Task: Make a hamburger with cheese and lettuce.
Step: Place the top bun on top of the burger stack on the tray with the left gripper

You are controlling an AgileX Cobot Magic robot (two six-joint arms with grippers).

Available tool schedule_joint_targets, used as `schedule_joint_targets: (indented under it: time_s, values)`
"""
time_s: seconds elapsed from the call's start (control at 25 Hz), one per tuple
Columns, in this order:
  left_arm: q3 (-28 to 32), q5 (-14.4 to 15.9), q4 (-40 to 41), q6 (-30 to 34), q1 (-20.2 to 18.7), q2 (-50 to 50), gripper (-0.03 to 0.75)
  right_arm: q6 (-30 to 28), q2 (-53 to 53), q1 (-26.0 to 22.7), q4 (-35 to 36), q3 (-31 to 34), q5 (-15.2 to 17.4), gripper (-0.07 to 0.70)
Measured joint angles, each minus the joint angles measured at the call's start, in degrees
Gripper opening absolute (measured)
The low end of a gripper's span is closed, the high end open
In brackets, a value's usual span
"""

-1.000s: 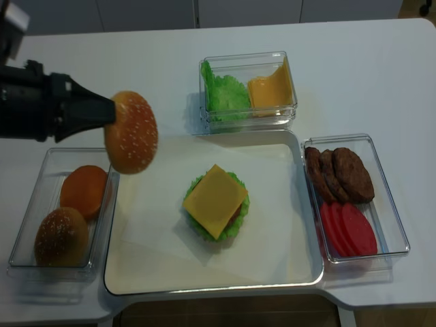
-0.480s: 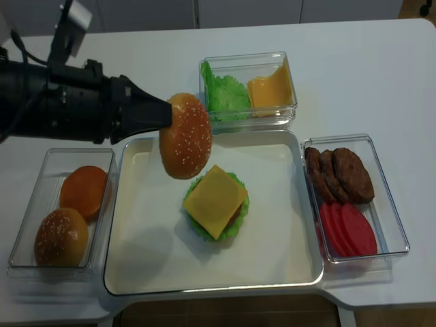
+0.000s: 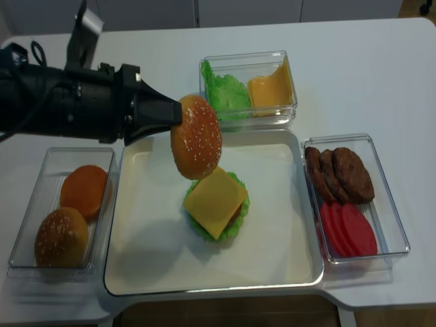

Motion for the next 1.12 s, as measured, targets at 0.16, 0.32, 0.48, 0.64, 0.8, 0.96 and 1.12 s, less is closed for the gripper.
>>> schedule_joint_targets:
  time_s: [0.16,0.32,0.48,0.64,0.8,0.96,1.12]
  values:
    - [0.0,0.0,-1.5,0.0,-0.2,2.9,0.070,0.0,0.0,0.0,0.0,0.0,0.0,0.468]
    - [0.0,0.8,-1.8,0.0,-1.2,5.8,0.070,0.0,0.0,0.0,0.0,0.0,0.0,0.468]
    - [0.0,1.2,-2.2,0.1,-2.0,8.8,0.070,-0.1,0.0,0.0,0.0,0.0,0.0,0.468]
    - [0.0,1.7,-3.8,1.1,-2.0,11.9,0.070,-0.1,0.0,0.0,0.0,0.0,0.0,0.468]
    - [0.0,2.8,-7.0,2.4,-2.0,14.3,0.069,-0.1,0.0,0.0,0.0,0.0,0.0,0.468]
    - [0.0,3.8,-8.0,2.8,-2.1,15.9,0.069,-0.1,0.0,0.0,0.0,0.0,0.0,0.468]
    - [0.0,4.4,-8.2,2.8,-2.1,16.9,0.069,-0.1,0.0,0.0,0.0,0.0,0.0,0.468]
